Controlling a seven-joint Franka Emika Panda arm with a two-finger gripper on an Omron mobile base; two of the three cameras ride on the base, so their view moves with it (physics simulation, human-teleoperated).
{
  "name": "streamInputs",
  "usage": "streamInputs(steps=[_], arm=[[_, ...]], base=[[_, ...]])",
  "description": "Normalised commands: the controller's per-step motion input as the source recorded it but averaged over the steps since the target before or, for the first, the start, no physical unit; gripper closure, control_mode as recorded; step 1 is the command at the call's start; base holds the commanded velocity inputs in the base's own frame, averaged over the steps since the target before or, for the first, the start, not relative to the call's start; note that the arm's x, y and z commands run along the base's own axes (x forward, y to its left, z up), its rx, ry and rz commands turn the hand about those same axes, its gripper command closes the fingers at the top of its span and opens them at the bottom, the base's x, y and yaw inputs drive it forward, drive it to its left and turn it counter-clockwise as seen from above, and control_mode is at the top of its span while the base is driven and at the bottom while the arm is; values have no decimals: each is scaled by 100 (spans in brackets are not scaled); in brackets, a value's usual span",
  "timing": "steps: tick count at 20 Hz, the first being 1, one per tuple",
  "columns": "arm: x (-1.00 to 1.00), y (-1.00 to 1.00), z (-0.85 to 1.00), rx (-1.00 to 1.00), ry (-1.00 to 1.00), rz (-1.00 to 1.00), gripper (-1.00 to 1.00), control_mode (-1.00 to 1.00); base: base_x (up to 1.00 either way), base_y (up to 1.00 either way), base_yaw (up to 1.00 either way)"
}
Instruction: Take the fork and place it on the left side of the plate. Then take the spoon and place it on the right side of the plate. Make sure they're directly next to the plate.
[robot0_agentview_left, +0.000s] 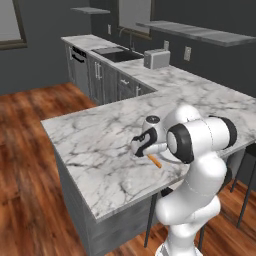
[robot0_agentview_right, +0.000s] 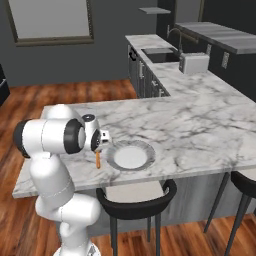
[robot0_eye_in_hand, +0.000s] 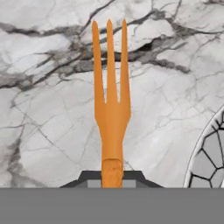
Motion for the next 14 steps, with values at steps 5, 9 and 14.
streamInputs(steps=[5,9,14], arm=[[24,-31,-11,0,0,0,100,-100],[13,-21,-13,0,0,0,100,-100],[1,-1,-15,0,0,0,100,-100]], base=[[0,0,0],[0,0,0],[0,0,0]])
